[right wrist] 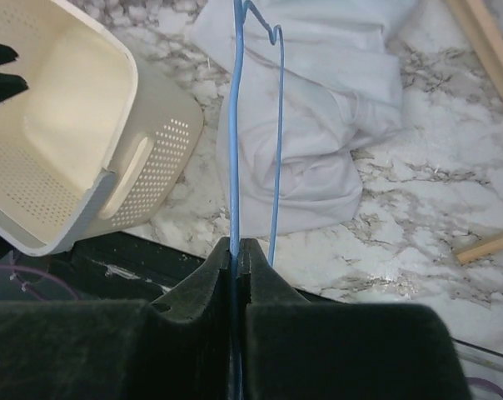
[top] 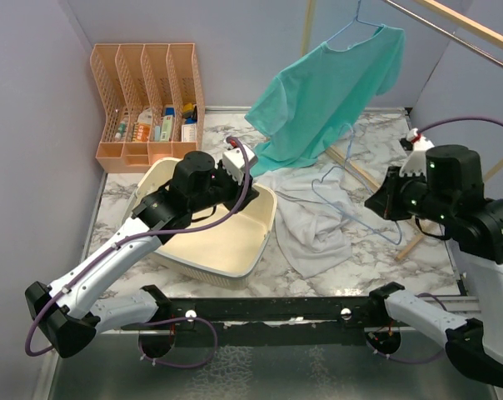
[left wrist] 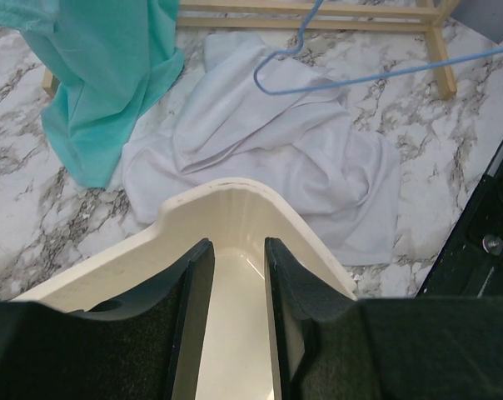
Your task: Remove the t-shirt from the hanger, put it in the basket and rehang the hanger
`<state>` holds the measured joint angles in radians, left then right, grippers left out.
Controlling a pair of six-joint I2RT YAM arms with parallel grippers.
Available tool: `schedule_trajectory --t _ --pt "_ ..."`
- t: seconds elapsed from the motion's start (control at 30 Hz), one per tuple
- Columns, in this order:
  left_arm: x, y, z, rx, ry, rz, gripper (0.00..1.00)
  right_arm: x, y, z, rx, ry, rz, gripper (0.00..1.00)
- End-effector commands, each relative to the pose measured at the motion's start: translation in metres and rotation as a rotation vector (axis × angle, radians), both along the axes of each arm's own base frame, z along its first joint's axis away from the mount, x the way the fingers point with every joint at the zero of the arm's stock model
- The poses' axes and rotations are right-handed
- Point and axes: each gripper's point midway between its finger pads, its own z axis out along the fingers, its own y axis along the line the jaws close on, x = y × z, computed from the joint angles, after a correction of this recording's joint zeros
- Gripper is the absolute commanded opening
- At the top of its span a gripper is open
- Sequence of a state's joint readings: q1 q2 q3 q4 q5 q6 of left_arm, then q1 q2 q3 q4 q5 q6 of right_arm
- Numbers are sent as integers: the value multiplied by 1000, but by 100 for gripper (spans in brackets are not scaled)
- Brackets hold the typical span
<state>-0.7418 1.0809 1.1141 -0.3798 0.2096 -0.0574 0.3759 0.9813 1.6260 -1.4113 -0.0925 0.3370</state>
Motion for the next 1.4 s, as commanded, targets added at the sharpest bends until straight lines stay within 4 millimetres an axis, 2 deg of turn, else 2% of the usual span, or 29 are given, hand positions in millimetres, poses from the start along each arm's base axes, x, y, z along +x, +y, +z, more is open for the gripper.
schedule_trajectory --t 0.0,0.17,0.37,0.53,0.67,0.97,1.07,1.23,1.37 --pt "-1 -5 9 -44 -23 -16 34 2 -23 43 23 -179 -136 1" --pt "-2 -4 7 -74 -40 -10 34 20 -42 87 70 -408 -276 1" --pt "-4 -2 7 -84 -56 -8 35 31 -86 133 113 -683 -537 1" --pt "-4 -1 5 -88 -61 -5 35 36 -111 151 124 -796 -696 1" --pt "-5 -1 3 -89 -60 -7 35 46 -115 160 120 -842 -730 1" --pt "-6 -1 -2 -76 -53 -13 35 58 -127 172 76 -883 -828 1" --pt "-6 -2 -3 -74 -49 -18 35 70 -127 163 30 -840 -855 1" --pt "-7 -2 -6 -71 -40 -24 35 98 -123 138 -70 -728 -882 1" --pt "-8 -2 -5 -72 -40 -25 35 110 -119 126 -99 -690 -888 1"
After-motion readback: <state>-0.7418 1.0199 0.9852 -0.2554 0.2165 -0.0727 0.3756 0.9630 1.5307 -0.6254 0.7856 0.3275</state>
